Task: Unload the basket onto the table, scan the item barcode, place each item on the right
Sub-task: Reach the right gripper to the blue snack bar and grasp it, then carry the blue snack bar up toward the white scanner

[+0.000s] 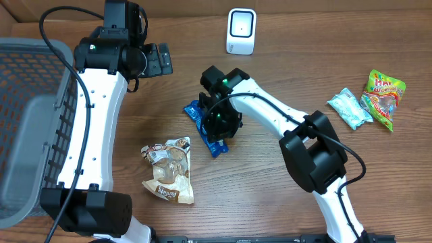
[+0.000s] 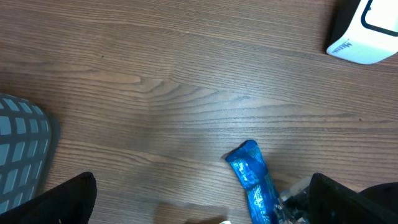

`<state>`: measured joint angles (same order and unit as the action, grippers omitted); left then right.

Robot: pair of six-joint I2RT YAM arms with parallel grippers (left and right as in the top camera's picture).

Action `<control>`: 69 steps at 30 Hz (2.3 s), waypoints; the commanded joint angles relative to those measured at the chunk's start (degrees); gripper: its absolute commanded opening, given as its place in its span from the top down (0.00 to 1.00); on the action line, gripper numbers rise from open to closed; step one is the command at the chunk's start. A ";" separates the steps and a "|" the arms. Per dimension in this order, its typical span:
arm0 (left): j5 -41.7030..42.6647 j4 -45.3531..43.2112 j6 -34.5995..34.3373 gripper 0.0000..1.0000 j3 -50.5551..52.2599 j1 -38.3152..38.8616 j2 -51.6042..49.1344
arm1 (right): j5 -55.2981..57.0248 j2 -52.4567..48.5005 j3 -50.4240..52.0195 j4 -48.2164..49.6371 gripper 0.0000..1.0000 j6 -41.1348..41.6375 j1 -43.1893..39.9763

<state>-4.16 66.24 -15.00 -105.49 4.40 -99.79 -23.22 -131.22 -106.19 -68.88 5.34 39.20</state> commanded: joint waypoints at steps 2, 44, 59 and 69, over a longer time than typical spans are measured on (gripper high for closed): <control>-0.50 -0.07 0.22 0.00 -1.49 0.11 -0.28 | 1.53 -0.94 0.13 1.57 0.78 6.08 0.59; -0.50 -0.07 0.24 0.00 -1.49 0.11 -0.28 | 22.88 -1.55 -9.51 18.43 0.60 24.55 -11.43; -0.52 -0.07 0.24 0.00 -1.49 0.11 -0.28 | 21.68 -5.53 -4.59 18.08 0.60 35.36 -8.94; -0.50 -0.07 0.22 0.00 -1.49 0.11 -0.28 | 22.10 -5.53 -4.79 0.74 0.64 17.79 -11.72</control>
<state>-4.16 66.24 -15.00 -105.49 4.40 -99.79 -2.13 -135.66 -111.28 -65.82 31.18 29.82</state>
